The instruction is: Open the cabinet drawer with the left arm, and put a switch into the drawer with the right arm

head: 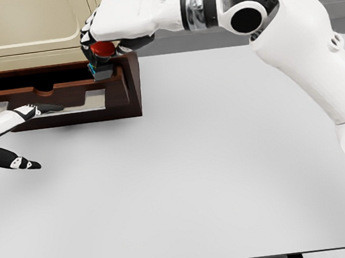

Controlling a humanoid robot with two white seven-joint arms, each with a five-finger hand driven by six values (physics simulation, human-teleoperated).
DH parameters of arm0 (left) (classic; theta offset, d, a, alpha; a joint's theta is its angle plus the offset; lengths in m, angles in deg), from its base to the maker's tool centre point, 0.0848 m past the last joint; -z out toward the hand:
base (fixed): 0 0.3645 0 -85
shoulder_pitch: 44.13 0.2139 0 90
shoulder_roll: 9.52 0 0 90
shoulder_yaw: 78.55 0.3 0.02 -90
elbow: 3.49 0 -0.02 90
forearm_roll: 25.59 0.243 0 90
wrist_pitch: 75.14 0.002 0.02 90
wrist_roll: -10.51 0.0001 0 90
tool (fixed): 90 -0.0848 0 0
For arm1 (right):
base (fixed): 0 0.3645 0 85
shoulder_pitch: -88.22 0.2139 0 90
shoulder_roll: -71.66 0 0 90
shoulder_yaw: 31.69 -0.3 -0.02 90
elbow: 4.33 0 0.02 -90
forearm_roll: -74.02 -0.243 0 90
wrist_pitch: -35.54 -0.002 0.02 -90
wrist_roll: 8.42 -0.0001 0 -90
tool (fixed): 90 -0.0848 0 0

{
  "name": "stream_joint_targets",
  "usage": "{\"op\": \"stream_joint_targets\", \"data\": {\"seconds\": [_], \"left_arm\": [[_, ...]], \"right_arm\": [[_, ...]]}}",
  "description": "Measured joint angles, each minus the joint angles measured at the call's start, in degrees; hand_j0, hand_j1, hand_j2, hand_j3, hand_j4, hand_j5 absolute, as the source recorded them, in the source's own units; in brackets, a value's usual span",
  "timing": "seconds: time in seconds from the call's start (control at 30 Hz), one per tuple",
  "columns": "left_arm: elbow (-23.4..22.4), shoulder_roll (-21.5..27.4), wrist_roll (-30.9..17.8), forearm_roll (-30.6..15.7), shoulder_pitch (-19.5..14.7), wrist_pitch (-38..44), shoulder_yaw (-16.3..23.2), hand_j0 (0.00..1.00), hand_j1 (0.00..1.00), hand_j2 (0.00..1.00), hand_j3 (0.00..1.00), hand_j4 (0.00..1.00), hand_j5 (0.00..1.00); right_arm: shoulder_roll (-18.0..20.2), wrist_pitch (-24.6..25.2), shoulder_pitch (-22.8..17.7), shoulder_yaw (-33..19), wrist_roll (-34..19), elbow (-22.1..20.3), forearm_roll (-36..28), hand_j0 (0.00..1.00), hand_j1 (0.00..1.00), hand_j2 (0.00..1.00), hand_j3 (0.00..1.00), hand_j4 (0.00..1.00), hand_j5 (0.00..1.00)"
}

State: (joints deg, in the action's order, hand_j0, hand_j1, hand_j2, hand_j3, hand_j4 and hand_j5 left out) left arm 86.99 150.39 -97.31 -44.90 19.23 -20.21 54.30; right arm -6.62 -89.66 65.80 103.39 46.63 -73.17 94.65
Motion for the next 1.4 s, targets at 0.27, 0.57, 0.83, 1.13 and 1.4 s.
{"op": "stream_joint_targets", "data": {"seconds": [0.27,0.57,0.83,1.13,1.4], "left_arm": [[1.98,2.55,-0.06,-0.37,0.36,-0.04,-0.15,1.0,1.0,1.0,1.0,1.0,1.0],[2.44,3.3,0.17,-1.79,-0.08,-0.01,-0.63,1.0,1.0,1.0,1.0,1.0,1.0],[2.14,2.47,0.23,-1.82,0.09,-0.01,-0.12,1.0,1.0,1.0,1.0,1.0,1.0],[0.37,0.99,0.12,-1.65,0.45,-0.01,0.03,1.0,1.0,1.0,1.0,1.0,1.0],[2.34,2.89,0.11,-1.85,1.32,0.04,-0.06,1.0,1.0,1.0,1.0,1.0,1.0]], "right_arm": [[-3.7,0.0,0.97,-0.16,-0.08,4.87,0.61,0.45,0.45,0.45,0.45,0.45,0.45],[-6.06,0.01,0.53,-2.1,-0.08,5.76,4.55,0.45,0.45,0.45,0.45,0.45,0.45],[-7.38,0.05,0.62,-3.57,-0.44,8.22,3.56,0.45,0.45,0.45,0.45,0.45,0.45],[-7.5,0.07,0.53,-3.71,-0.5,8.33,3.4,0.45,0.45,0.45,0.45,0.45,0.45],[-7.5,0.09,0.44,-3.72,-0.53,8.33,3.24,0.45,0.45,0.45,0.45,0.45,0.45]]}}
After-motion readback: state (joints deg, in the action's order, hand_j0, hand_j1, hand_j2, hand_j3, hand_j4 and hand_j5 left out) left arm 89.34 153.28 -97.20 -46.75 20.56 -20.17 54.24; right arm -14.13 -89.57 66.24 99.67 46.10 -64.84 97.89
